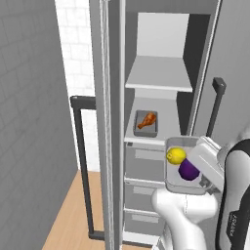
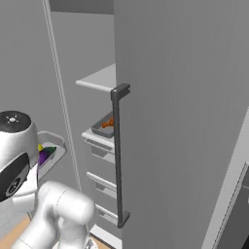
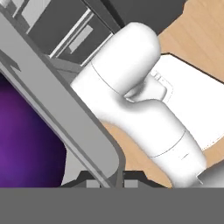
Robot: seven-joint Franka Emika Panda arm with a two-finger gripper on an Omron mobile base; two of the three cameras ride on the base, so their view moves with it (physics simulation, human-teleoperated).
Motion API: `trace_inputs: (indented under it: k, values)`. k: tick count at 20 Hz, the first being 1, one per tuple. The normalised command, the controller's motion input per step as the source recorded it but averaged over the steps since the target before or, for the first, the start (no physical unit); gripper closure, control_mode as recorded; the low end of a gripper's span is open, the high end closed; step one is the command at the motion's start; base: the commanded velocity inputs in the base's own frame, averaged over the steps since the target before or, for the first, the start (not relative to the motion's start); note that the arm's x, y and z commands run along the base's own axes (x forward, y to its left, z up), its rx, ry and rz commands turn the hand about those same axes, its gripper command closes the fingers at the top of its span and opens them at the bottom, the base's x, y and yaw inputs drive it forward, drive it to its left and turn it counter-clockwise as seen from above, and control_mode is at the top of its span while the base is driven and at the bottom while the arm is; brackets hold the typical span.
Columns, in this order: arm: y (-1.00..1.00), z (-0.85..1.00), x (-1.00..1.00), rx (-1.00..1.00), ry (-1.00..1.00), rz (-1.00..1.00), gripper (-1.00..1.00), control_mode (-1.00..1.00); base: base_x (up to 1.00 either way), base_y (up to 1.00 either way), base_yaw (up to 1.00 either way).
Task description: Take the meat container that has the chicken drumstick and place it on the second highest rack of the freezer. Then take the vegetable container that has the eggplant and lemon and place it on the highest rack of the freezer.
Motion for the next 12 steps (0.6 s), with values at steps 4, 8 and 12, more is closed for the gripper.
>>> trace_inputs:
  k: [4, 8, 12]
  values:
    - [-0.07, 0.98, 0.00, 0.00, -0.19, 0.03, 1.00, -1.00, 0.00, 0.00, 0.00]
    - [-0.53, 1.00, 0.01, 0.05, 0.00, 0.00, 1.00, -1.00, 0.00, 0.00, 0.00]
    - [-0.56, 0.49, 0.45, 0.01, 0.00, 0.00, 1.00, -1.00, 0.00, 0.00, 0.00]
